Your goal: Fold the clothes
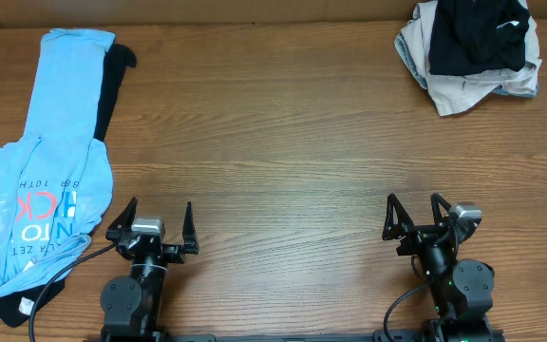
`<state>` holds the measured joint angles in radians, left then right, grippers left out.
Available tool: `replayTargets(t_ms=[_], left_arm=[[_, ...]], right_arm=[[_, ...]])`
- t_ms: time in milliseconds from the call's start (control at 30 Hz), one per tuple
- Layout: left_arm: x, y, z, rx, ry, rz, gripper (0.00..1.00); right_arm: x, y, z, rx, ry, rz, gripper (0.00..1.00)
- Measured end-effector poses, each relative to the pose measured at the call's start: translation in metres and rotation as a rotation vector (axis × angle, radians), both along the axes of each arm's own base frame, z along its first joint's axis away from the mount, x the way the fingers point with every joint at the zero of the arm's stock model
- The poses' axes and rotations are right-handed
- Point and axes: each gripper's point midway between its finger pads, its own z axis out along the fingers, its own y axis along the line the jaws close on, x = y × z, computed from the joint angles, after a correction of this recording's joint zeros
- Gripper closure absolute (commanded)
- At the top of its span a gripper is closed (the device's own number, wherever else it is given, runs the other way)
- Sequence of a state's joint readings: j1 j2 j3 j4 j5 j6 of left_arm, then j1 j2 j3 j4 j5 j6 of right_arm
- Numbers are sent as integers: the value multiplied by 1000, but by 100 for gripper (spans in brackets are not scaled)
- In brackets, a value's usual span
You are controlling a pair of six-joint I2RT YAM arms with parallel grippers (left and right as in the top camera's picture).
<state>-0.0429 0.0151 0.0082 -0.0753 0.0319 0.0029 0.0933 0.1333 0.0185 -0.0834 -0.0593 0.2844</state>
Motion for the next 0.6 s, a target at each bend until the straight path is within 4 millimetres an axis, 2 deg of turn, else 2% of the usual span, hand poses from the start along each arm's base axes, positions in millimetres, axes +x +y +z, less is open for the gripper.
replayTargets(t_ms=[600], left_arm=[[0,0,0,0,0,0,0]], right_arm=[[0,0,0,0,0,0,0]])
